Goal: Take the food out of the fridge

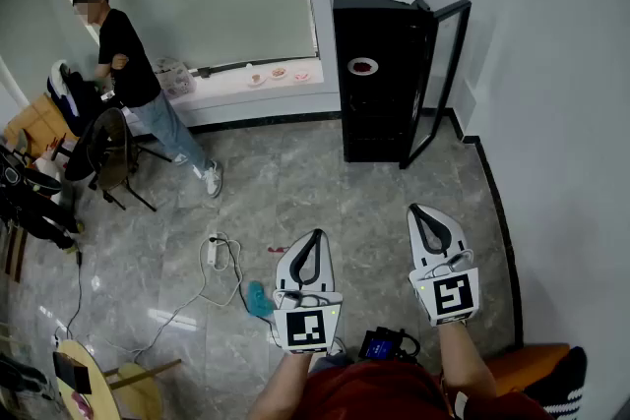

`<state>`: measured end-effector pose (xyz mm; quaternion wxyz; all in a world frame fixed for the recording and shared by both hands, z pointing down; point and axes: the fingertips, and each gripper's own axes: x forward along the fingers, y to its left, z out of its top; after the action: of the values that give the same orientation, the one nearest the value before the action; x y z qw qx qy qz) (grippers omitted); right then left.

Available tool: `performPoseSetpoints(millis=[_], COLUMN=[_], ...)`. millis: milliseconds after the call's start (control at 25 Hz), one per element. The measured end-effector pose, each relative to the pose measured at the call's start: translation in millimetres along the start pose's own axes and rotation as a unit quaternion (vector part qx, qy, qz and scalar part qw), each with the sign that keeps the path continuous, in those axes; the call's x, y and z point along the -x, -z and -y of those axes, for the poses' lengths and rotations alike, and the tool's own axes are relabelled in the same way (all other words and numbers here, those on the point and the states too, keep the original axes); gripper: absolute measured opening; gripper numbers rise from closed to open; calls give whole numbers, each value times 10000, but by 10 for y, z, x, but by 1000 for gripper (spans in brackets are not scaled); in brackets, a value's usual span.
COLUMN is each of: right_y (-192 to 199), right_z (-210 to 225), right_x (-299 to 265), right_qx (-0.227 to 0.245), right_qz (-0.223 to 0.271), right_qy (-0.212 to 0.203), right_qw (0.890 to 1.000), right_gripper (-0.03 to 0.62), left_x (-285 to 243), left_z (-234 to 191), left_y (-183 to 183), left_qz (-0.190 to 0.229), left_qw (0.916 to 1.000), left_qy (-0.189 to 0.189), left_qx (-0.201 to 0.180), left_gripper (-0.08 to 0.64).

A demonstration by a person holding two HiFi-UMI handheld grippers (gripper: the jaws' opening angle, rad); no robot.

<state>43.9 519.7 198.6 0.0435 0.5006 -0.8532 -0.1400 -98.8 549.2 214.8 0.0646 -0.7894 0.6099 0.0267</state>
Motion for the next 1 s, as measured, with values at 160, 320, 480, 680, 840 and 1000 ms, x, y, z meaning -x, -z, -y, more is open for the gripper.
performPoseSetpoints(millis=[160,320,480,680,840,1000], right_y=[34,40,86,153,211,300], right_z=[58,132,226,367,502,617], right_x=[46,133,236,389,482,518], right_qx=[14,-6,-45,-188,-209,-216], right_qz=[27,45,10,-3,92,20], right_qy=[-34,-13,-5,-73,-103,-123], right_qw=[10000,10000,10000,9998,9997,9997], right_gripper=[21,21,21,21,21,21], left_x=[7,9,8,-13,-65,-140], left_z=[80,184,324,540,720,845], left_y=[31,14,31,58,82,92], left_qz=[-56,-56,-172,-267,-262,-274], left_qw=[10000,10000,9998,9995,9996,9995], left_qy=[-42,-49,-21,-18,-44,-64], left_qx=[-21,-27,-87,-138,-118,-119], left_gripper=[14,14,14,14,14,14])
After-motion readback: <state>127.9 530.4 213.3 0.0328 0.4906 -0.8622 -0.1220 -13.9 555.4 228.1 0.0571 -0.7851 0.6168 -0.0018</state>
